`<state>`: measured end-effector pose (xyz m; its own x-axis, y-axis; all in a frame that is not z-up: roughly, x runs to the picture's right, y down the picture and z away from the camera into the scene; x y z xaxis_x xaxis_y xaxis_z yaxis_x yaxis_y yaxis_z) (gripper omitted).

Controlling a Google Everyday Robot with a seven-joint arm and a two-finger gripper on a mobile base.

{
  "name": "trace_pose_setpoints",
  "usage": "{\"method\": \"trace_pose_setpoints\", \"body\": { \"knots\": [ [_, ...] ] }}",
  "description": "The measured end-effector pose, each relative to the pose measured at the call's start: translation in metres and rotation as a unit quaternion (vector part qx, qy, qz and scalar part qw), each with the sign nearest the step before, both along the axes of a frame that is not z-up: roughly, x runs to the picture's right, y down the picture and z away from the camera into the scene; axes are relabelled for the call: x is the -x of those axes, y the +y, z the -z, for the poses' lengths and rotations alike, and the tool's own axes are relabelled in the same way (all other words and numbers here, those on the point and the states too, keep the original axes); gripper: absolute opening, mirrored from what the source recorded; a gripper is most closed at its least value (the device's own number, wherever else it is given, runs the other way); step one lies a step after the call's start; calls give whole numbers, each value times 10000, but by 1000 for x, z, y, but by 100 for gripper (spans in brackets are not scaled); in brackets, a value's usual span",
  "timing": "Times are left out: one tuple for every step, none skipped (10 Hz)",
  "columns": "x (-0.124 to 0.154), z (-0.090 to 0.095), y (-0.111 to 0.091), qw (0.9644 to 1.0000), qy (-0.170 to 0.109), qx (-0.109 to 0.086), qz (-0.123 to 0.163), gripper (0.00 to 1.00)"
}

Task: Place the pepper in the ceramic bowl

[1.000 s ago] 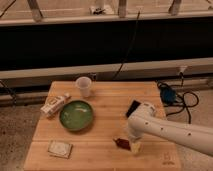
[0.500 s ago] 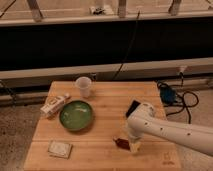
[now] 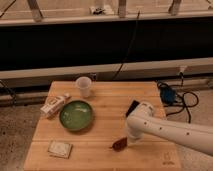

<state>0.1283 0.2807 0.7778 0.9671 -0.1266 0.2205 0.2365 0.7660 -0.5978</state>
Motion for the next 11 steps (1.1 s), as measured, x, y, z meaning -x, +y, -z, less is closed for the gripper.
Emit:
{"method": "trace_pose_setpoints", "body": {
  "knots": [
    [1, 0, 0, 10000, -1, 3, 19, 4],
    [4, -1, -4, 10000, 22, -8, 71, 2],
    [12, -3, -19, 9999, 29, -29, 140, 2],
    [17, -5, -32, 9998, 37, -25, 219, 2],
    [20, -6, -42, 9996, 54, -29, 280, 2],
    [23, -6, -50, 9995, 59, -33, 324, 2],
    [24, -5, -50, 9993, 66, -22, 372, 2],
    [26, -4, -51, 9990, 78, -22, 428, 2],
    [32, -4, -60, 9987, 80, -40, 509, 2],
    [40, -6, -71, 9982, 80, -41, 592, 2],
    [49, -8, -83, 9976, 70, -46, 685, 2]
  ]
}}
